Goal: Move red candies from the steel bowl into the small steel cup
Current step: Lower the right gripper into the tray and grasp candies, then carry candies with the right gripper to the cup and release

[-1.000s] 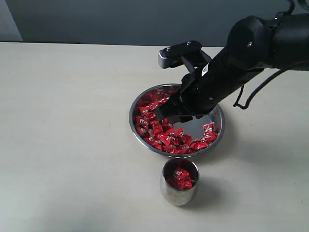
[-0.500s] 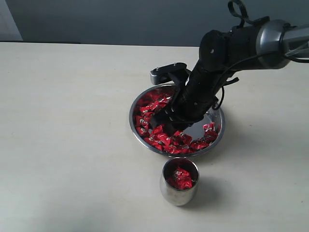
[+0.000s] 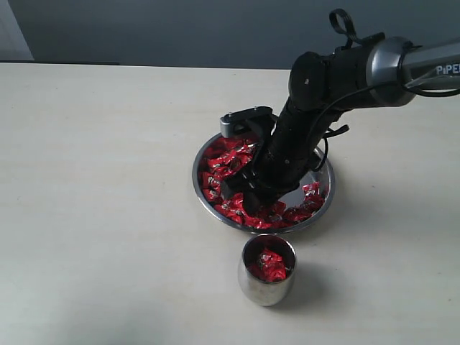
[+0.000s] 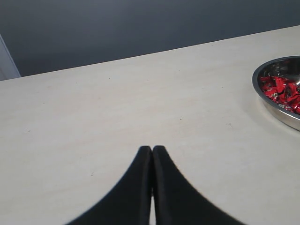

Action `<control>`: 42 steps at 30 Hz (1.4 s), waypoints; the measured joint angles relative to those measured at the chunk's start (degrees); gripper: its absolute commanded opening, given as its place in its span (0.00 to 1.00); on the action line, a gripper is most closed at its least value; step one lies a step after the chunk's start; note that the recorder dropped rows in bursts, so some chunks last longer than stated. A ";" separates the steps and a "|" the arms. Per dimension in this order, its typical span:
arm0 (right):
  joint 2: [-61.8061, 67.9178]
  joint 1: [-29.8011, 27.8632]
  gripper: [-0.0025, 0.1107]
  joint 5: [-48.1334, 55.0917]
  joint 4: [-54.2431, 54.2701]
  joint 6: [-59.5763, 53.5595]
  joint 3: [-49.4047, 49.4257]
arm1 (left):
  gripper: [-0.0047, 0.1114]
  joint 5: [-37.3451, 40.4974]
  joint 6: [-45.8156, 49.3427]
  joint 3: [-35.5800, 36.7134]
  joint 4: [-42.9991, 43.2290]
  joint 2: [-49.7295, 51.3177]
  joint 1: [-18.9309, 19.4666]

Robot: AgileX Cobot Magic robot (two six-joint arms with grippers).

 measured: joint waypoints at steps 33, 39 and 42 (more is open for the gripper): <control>-15.73 0.00 0.02 8.14 -0.23 -0.13 2.99 | 0.04 0.00 0.00 0.00 0.00 0.00 0.00; -22.21 0.25 0.02 9.48 4.41 -0.42 12.18 | 0.04 0.00 0.00 0.00 0.00 0.00 0.00; -22.88 0.35 0.02 10.79 7.26 -2.44 14.44 | 0.04 0.00 0.00 0.00 0.00 0.00 0.00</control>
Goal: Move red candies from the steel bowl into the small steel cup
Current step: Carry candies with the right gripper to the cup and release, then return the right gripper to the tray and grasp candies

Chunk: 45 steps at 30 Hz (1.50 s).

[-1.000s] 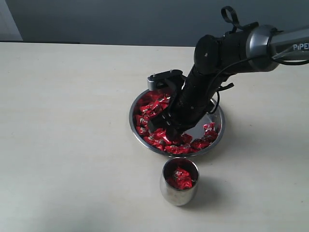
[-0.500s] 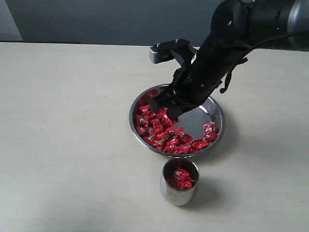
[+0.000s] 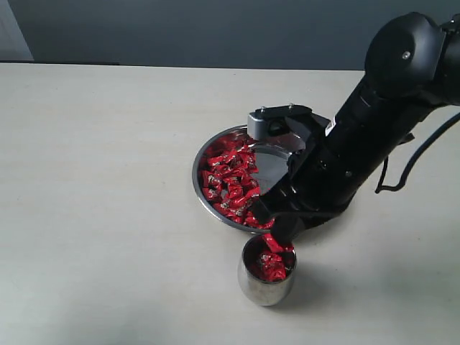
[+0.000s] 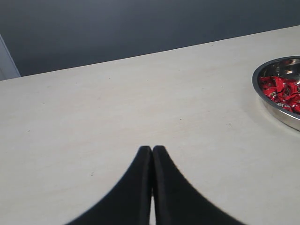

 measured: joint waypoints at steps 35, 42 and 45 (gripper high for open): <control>13.55 0.00 0.30 -17.84 -12.07 3.10 -8.20 | 0.04 0.00 0.00 0.00 0.00 0.00 0.00; 18.58 0.00 0.30 -17.83 -17.92 8.51 -10.19 | 0.04 0.00 0.00 0.00 0.00 0.00 0.00; 19.33 0.00 0.30 -17.96 -18.96 8.94 -11.01 | 0.04 0.00 0.00 0.00 0.00 0.00 0.00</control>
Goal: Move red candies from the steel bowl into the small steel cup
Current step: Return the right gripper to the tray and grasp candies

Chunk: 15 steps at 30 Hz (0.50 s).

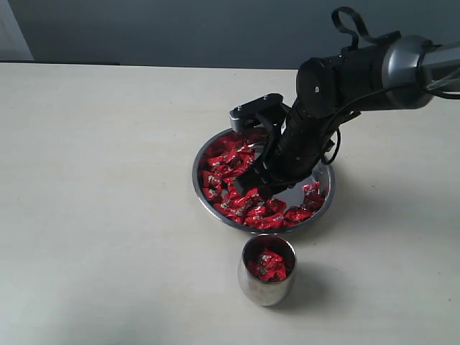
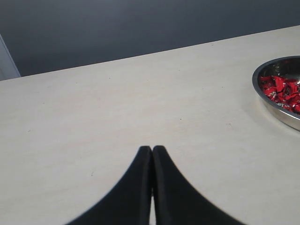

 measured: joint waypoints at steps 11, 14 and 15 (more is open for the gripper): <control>2.21 0.00 0.30 -0.28 -2.72 3.21 -1.49 | 0.04 0.00 0.00 0.00 0.00 0.00 0.00; 3.58 0.00 0.30 -0.28 -2.82 3.21 -1.49 | 0.04 0.00 0.00 0.00 0.00 0.00 0.00; 3.72 0.00 0.30 -0.28 -2.82 3.21 -1.49 | 0.04 0.00 0.00 0.00 0.00 0.00 0.00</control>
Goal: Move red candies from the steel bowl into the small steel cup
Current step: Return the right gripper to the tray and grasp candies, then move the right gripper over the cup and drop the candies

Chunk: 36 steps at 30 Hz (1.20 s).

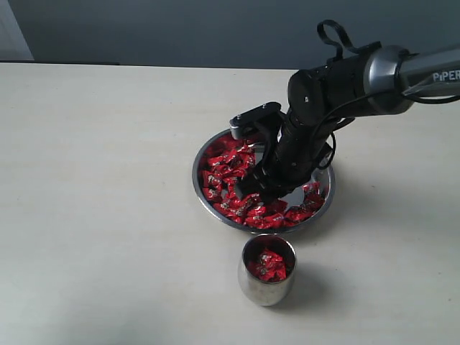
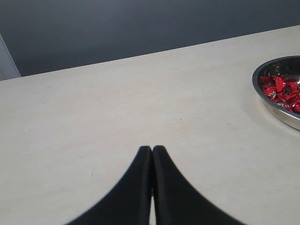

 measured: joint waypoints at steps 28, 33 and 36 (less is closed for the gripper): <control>-14.32 1.22 0.03 9.40 6.92 -0.26 1.86 | 0.04 0.00 0.00 0.00 0.00 0.00 0.00; -18.60 4.65 0.03 10.44 8.25 -0.48 4.58 | 0.04 0.00 0.00 0.00 0.00 0.00 0.00; -20.35 6.84 0.03 11.66 9.31 -0.48 6.33 | 0.04 0.00 0.00 0.00 0.00 0.00 0.00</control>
